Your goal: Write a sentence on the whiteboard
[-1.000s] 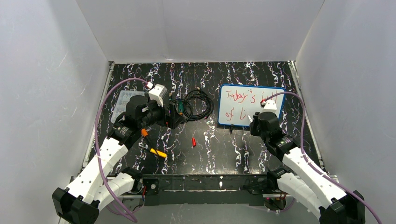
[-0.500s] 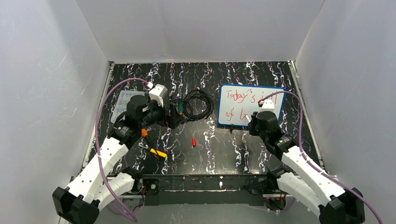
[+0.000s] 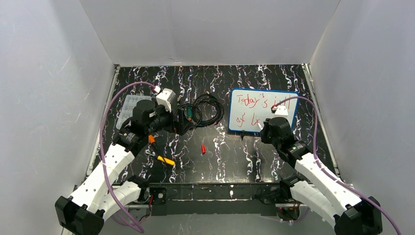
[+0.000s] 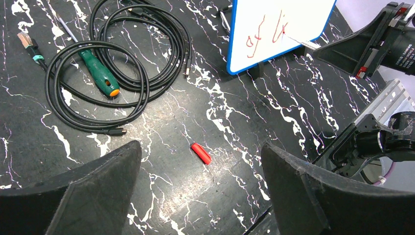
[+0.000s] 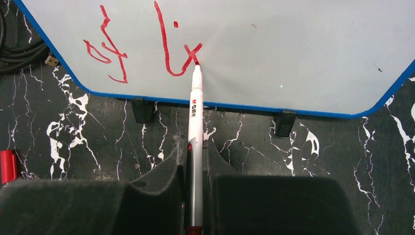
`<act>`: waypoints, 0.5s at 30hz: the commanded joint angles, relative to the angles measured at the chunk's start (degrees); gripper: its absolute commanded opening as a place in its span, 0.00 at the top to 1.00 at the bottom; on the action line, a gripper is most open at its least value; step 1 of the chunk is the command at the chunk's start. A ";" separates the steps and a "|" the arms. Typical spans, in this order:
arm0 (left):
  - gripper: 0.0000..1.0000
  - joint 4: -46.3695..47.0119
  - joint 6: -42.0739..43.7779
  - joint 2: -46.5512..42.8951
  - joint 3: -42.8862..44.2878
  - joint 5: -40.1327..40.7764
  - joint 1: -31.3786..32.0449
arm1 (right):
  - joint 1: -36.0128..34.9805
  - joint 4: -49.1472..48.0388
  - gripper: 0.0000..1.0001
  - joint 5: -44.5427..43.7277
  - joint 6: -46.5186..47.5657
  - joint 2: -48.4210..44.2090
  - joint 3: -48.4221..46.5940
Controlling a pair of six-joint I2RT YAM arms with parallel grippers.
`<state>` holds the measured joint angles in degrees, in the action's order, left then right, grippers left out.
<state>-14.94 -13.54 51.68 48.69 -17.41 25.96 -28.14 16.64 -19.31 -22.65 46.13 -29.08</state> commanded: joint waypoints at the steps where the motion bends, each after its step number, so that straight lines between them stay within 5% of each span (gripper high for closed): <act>1: 0.10 0.61 0.00 -0.32 -0.35 -0.87 -0.38 | 0.24 0.95 0.99 -2.87 -0.46 0.06 -1.14; 15: 0.10 0.79 -0.11 -0.07 -0.44 -1.05 -0.38 | 0.19 -2.64 0.99 -4.51 2.22 0.16 -4.27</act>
<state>-14.94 -13.56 51.72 48.69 -17.43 25.96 -28.14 16.62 -20.43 -21.93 46.13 -29.80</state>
